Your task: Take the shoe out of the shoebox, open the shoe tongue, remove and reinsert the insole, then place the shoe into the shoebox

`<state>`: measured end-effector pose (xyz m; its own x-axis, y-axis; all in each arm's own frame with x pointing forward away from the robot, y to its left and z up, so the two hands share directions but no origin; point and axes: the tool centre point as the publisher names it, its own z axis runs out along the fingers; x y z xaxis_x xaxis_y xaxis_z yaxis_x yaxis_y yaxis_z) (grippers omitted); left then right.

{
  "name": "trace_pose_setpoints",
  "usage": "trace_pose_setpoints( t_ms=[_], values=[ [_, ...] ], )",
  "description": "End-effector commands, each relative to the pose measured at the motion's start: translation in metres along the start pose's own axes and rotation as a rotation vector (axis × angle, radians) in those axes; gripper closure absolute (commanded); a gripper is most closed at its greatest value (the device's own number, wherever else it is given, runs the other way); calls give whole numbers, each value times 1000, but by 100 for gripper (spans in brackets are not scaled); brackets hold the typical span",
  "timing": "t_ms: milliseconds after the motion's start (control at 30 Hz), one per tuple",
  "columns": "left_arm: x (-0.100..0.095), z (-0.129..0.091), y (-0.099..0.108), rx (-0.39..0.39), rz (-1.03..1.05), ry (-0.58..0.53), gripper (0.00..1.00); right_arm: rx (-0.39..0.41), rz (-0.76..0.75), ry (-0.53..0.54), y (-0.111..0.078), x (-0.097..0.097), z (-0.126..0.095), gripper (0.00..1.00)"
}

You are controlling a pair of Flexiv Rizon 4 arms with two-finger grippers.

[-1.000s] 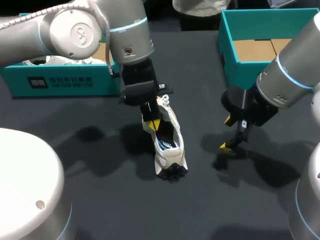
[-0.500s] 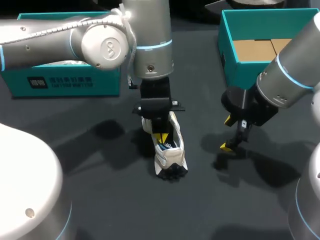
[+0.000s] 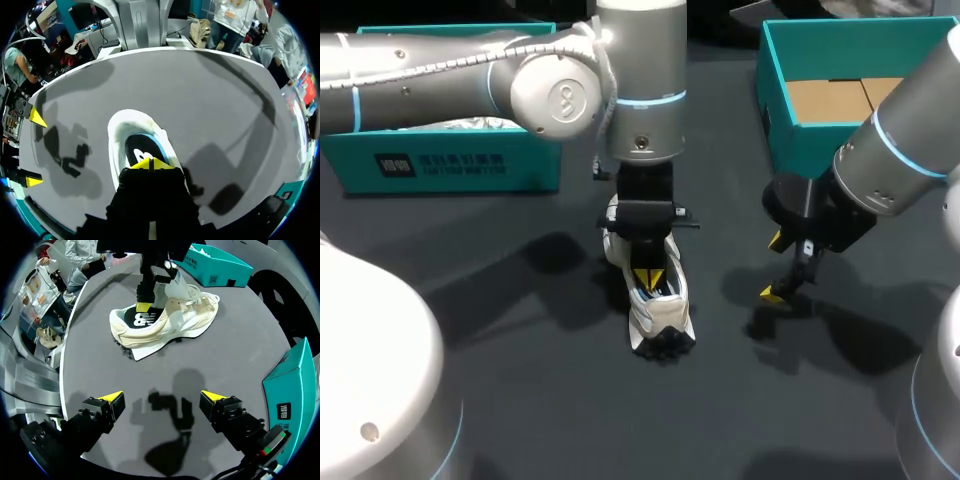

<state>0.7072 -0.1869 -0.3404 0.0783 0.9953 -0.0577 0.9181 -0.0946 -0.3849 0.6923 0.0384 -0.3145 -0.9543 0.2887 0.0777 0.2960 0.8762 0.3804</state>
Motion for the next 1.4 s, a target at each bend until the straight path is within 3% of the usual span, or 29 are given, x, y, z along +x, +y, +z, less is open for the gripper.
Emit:
trace_pose_setpoints(
  t_ms=[33, 700, 1033, 1400],
  values=[
    [10, -9, -11, -28, 12, 1, 100, 0, 0, -4, -1, 2, 0, 0],
    [4, 33, 5, -9, -31, 85, 100, 0, 0, -4, -1, 2, 0, 0],
    [0, 5, -9, -54, 18, 48, 100, 0, 0, -4, -1, 2, 0, 0],
    [-1, 41, 5, -35, -21, 125, 100, 0, 0, -4, -1, 2, 0, 0]
  ],
)
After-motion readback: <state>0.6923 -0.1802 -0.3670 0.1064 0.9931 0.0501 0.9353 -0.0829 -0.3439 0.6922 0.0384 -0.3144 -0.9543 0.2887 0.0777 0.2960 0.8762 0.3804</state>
